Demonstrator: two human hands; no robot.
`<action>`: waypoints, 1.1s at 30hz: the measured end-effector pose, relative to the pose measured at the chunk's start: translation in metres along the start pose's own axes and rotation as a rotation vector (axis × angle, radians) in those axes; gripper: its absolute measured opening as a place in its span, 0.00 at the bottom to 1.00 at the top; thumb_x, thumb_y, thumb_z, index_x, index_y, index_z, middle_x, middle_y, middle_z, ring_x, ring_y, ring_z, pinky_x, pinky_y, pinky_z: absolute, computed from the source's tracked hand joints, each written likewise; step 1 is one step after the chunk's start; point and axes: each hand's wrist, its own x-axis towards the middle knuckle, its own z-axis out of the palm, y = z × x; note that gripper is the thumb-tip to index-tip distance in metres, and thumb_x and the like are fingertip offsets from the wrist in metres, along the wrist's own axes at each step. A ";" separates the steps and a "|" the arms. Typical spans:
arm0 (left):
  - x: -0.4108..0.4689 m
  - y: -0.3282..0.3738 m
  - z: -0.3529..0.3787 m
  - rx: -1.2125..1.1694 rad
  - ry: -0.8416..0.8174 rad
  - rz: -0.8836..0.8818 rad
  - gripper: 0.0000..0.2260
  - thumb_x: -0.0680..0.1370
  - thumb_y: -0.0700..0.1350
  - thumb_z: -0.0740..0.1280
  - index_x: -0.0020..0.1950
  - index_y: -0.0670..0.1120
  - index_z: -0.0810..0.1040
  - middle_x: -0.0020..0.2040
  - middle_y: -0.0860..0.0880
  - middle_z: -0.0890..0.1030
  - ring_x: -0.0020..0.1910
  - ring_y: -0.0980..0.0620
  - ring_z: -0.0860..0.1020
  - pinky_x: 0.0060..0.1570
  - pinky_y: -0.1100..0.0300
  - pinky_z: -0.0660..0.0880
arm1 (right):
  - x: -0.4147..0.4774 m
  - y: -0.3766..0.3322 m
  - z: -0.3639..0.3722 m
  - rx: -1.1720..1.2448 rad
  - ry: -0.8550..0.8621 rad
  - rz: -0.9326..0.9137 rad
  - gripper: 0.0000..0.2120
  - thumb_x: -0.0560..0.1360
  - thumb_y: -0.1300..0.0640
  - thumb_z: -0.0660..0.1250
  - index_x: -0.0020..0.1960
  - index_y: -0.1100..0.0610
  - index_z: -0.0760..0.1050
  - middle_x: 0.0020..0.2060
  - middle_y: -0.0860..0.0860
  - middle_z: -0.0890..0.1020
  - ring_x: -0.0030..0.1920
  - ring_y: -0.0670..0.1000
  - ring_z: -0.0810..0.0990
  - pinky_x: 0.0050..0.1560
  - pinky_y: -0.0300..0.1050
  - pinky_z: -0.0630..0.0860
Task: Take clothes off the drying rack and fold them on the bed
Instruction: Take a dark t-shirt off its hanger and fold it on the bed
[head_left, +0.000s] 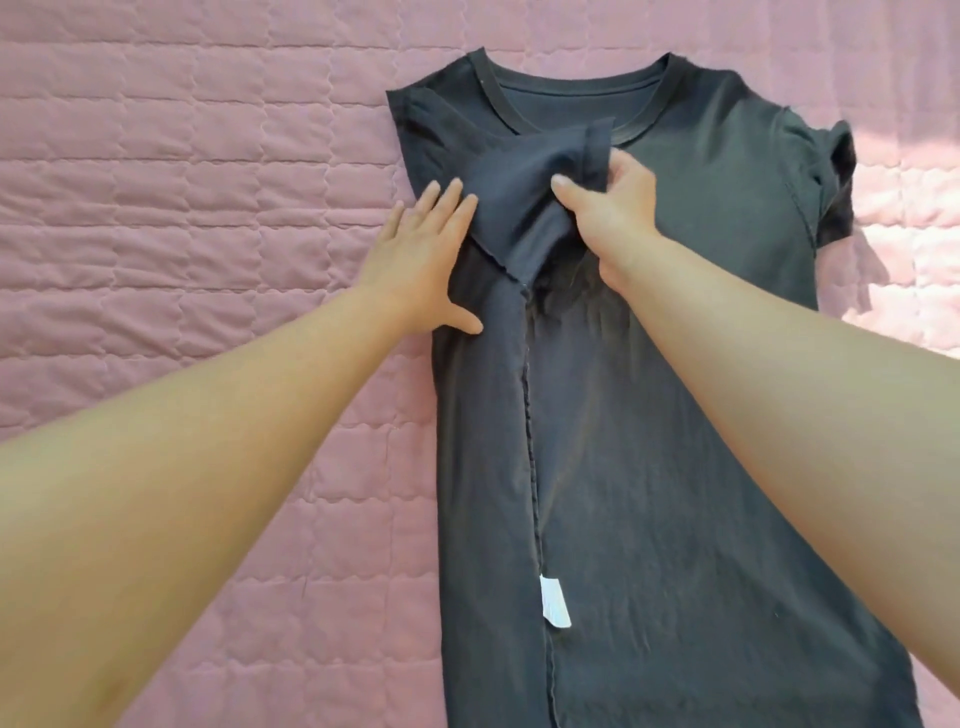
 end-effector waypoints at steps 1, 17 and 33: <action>0.001 -0.002 0.002 0.048 -0.056 -0.005 0.62 0.61 0.68 0.74 0.79 0.45 0.40 0.80 0.46 0.40 0.78 0.47 0.41 0.76 0.45 0.44 | 0.001 0.001 -0.002 -0.043 0.020 0.021 0.13 0.73 0.62 0.71 0.57 0.58 0.78 0.51 0.51 0.83 0.51 0.46 0.81 0.59 0.46 0.77; 0.002 0.007 0.016 0.160 -0.179 -0.080 0.70 0.56 0.74 0.71 0.77 0.43 0.31 0.77 0.44 0.32 0.77 0.44 0.36 0.75 0.43 0.42 | -0.055 0.042 -0.039 -0.228 -0.096 0.413 0.06 0.77 0.59 0.68 0.41 0.58 0.75 0.32 0.54 0.79 0.32 0.49 0.82 0.32 0.35 0.79; -0.015 0.160 0.020 -0.463 0.173 0.007 0.19 0.73 0.33 0.64 0.63 0.44 0.77 0.67 0.47 0.73 0.64 0.45 0.72 0.64 0.55 0.67 | 0.004 0.030 -0.185 -0.178 0.418 0.296 0.08 0.69 0.55 0.62 0.32 0.54 0.72 0.30 0.51 0.78 0.31 0.53 0.77 0.37 0.45 0.75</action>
